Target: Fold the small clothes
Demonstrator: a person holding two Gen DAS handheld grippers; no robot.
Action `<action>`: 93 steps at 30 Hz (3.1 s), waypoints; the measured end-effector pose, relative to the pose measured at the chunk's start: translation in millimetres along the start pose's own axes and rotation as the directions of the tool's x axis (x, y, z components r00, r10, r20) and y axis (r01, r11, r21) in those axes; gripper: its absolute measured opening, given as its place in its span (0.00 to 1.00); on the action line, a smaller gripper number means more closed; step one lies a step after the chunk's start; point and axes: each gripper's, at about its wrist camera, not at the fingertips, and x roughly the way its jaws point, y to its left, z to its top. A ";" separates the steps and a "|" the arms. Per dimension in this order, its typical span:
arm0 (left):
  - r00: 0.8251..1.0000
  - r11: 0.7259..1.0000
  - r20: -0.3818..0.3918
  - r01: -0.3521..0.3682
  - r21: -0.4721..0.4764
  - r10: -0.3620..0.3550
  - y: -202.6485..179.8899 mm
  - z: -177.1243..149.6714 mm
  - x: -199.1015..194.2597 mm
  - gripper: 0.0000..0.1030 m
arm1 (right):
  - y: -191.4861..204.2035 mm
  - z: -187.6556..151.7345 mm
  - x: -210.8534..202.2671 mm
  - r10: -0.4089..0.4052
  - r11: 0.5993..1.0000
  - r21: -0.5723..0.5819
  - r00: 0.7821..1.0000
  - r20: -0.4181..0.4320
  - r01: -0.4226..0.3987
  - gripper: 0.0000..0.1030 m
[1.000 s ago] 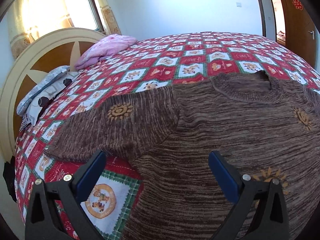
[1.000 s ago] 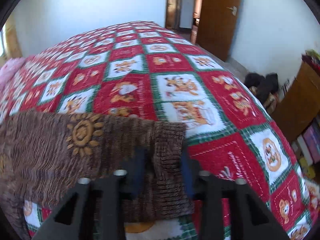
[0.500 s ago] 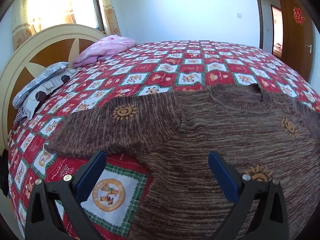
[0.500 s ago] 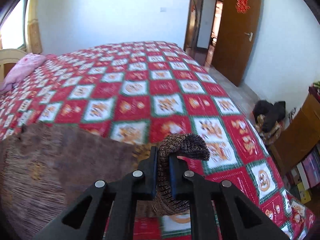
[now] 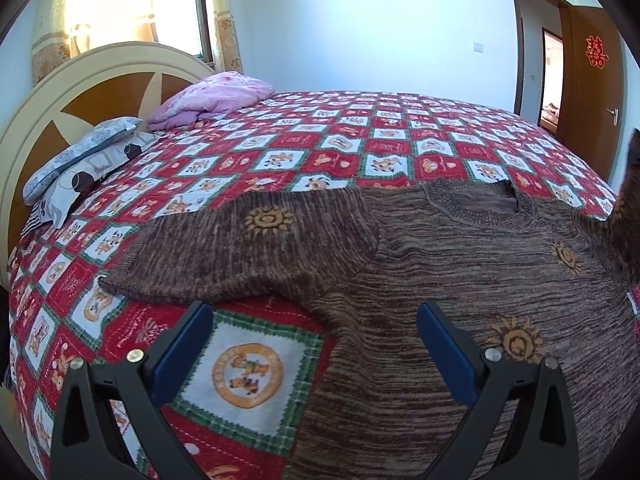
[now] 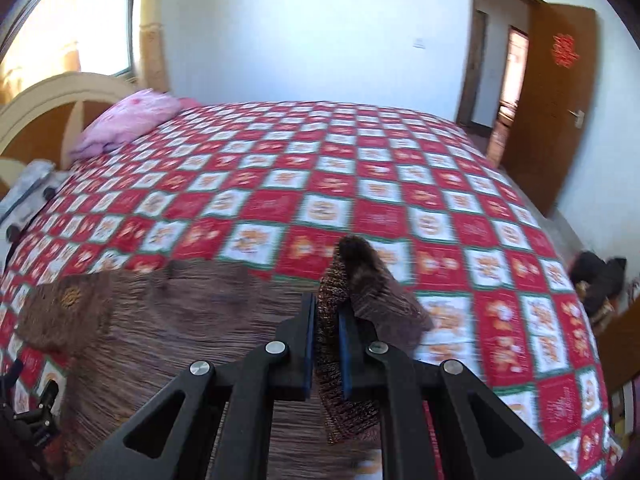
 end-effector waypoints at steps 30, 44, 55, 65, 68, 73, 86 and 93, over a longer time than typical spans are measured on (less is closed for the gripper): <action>0.990 0.954 -0.017 0.137 0.267 -0.137 -137.1 50.6 19.1 1.00 | -100.4 -91.9 47.6 0.051 0.987 0.158 0.996 -0.073 -0.039 0.44; 0.999 0.908 -0.038 0.006 0.419 0.011 -193.4 31.4 83.0 1.00 | -132.4 -3.8 166.2 -0.006 0.964 0.263 0.993 -0.120 0.038 0.01; 0.999 0.923 -0.044 0.034 0.384 -0.018 -190.3 33.7 87.6 1.00 | -89.3 -56.4 81.7 0.194 0.977 0.112 0.974 -0.114 -0.181 0.02; 0.992 0.946 -0.108 0.100 0.307 -0.070 -175.1 26.4 79.8 1.00 | -44.8 -128.8 43.1 0.050 0.983 -0.156 0.965 -0.258 -0.092 0.00; 0.979 0.954 -0.143 0.174 0.244 -0.142 -162.0 25.3 74.8 1.00 | -39.9 -117.4 28.5 0.058 0.986 -0.138 0.975 -0.214 -0.089 0.03; 0.976 0.975 -0.148 0.179 0.130 -0.159 -121.2 16.8 58.1 1.00 | -38.7 -111.0 33.7 0.132 0.985 -0.083 0.968 -0.212 -0.153 0.16; 0.988 0.979 -0.064 0.147 0.143 -0.140 -43.8 -22.7 4.2 1.00 | -10.4 -178.7 -12.2 0.096 0.980 -0.151 0.972 -0.213 -0.130 0.40; 0.992 0.993 -0.069 0.109 0.048 -0.106 6.8 -21.8 3.8 1.00 | 15.4 -159.7 -21.6 0.111 0.977 -0.163 0.982 -0.151 -0.136 0.42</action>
